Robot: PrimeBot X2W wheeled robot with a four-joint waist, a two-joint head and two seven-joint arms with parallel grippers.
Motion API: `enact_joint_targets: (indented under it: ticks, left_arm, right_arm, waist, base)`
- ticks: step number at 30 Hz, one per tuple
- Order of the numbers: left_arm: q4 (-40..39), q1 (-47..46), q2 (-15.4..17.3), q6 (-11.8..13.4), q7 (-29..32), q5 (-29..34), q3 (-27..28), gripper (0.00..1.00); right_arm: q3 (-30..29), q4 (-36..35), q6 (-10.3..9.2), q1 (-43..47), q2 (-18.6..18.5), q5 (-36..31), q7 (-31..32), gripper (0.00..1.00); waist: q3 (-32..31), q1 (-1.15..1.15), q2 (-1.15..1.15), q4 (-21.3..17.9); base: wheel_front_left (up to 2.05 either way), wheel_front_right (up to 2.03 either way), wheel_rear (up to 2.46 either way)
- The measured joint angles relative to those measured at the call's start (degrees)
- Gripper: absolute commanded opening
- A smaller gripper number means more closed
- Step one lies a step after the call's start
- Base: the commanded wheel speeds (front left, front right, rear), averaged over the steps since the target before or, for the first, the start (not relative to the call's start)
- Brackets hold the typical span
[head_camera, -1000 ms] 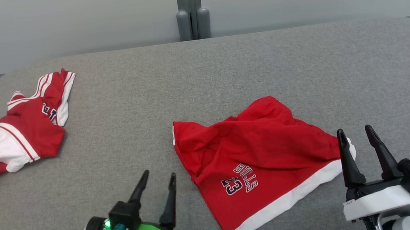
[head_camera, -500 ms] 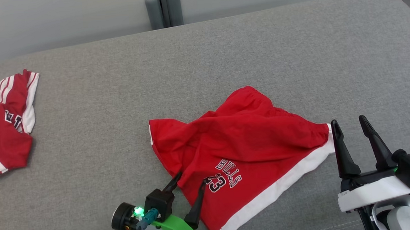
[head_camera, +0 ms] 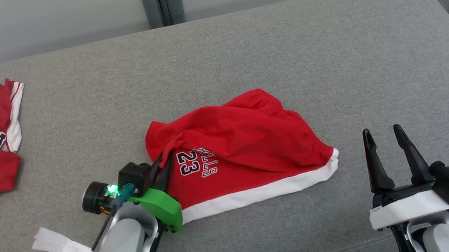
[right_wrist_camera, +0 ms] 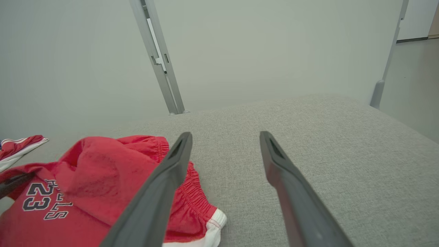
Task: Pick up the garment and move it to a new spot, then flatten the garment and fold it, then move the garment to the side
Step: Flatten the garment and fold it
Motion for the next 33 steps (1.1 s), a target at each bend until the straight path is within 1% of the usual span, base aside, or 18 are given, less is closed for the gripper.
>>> enact_joint_targets:
  ticks: [4, 5, 6, 10, 13, 18, 19, 26, 33]
  left_arm:
    - [2.81, -1.41, 0.96, -0.01, 0.0, 1.41, 1.12, 0.0]
    - [3.14, -1.42, 1.01, -0.01, 0.0, 1.52, 1.45, 0.35]
    - [3.0, -1.43, 0.97, -0.01, 0.0, 1.52, 1.91, 1.0]
    - [1.08, -1.15, 0.31, -0.01, 0.0, 1.42, 3.64, 1.0]
    - [-2.16, 0.83, -0.6, -0.02, 0.0, 0.08, 6.28, 1.0]
    - [-9.26, 5.08, -1.01, 0.46, -0.01, 0.33, 10.23, 1.0]
    - [-11.78, 6.87, -1.1, 1.03, 0.0, 1.21, 12.01, 1.0]
    - [-19.69, 13.08, -0.32, 1.98, 0.0, 3.41, 18.11, 1.0]
    - [-23.2, 18.7, -0.07, 1.93, 0.0, 5.02, 21.39, 1.0]
  right_arm:
    - [0.52, 0.77, 0.0, -0.17, 0.2, -0.08, 0.0, 1.0]
    - [0.78, 0.97, 0.0, -0.25, 0.31, -0.08, 0.0, 1.0]
    - [0.97, 1.12, 0.0, -0.32, 0.38, -0.08, 0.0, 1.0]
    - [1.19, 1.41, 0.0, -0.34, 0.73, 0.0, 0.0, 1.0]
    - [1.29, 1.42, 0.0, -0.32, 0.68, 0.01, 0.0, 1.0]
    - [1.54, 1.31, 0.0, -0.23, -0.11, -0.18, 0.0, 1.0]
    - [1.89, 1.36, 0.0, -0.16, -0.49, -0.24, 0.0, 1.0]
    - [2.81, 1.4, 0.0, 0.0, -2.07, -0.64, 0.0, 1.0]
    - [2.94, 1.53, 0.0, 1.3, -3.07, -1.25, 0.0, 1.0]
  waist:
    - [-0.54, 0.0, 0.0, -0.07]
    - [-0.67, 0.0, 0.0, -0.14]
    - [-0.8, 0.0, 0.0, -0.19]
    - [-1.66, 0.0, 0.0, -0.05]
    - [-2.41, 0.0, 0.0, 0.48]
    - [-3.9, 0.0, 0.0, 2.1]
    - [-4.56, 0.0, 0.0, 2.81]
    - [-6.65, 0.0, 0.0, 5.89]
    - [-8.58, 0.0, 0.0, 8.04]
  base:
    - [0.0, 0.0, 0.0]
    - [0.0, 0.0, 0.0]
    - [0.0, 0.0, 0.0]
    - [0.0, 0.0, 0.0]
    - [0.0, 0.0, 0.0]
    - [0.0, 0.0, 0.0]
    - [0.0, 0.0, 0.0]
    - [0.0, 0.0, 0.0]
    - [0.0, 0.0, 0.0]
